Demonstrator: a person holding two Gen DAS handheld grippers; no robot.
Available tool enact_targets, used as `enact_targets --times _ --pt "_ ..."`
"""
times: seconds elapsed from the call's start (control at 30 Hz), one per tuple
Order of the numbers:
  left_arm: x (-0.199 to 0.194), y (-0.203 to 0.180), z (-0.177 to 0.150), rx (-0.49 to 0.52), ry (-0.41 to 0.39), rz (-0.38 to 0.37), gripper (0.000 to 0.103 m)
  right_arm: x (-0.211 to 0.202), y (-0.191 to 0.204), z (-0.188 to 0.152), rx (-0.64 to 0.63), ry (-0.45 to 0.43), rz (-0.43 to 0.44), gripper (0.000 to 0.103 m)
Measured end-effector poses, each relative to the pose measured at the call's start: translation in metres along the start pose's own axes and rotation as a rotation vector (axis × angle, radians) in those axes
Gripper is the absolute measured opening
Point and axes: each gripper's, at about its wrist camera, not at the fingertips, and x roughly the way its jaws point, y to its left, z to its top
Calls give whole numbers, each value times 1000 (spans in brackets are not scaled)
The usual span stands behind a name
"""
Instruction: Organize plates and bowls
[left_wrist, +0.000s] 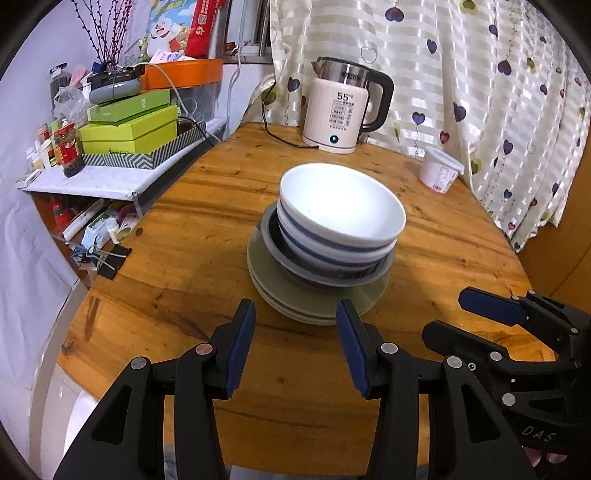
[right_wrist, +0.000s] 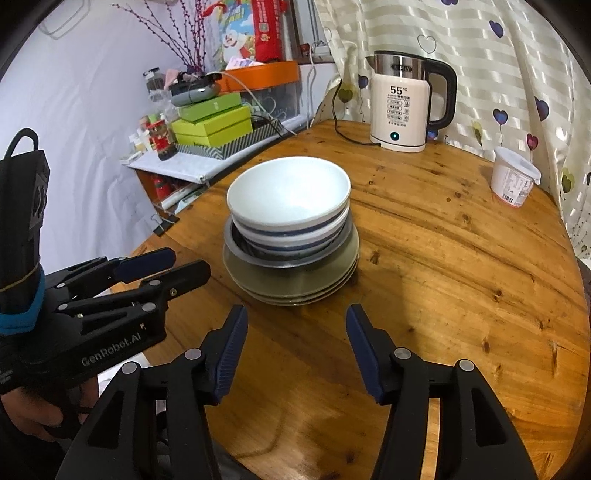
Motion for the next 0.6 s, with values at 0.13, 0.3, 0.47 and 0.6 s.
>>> enact_targets --times 0.13,0.3,0.47,0.6 --pt "3 -2 -3 8 3 15 47 5 1 0 -4 9 -1 56" --pt "5 1 -2 4 7 34 47 9 1 0 -2 15 1 56" --pt "10 1 -3 6 22 44 47 12 2 0 -2 24 3 57" --pt "13 2 -3 3 29 45 47 15 2 0 -4 28 6 57"
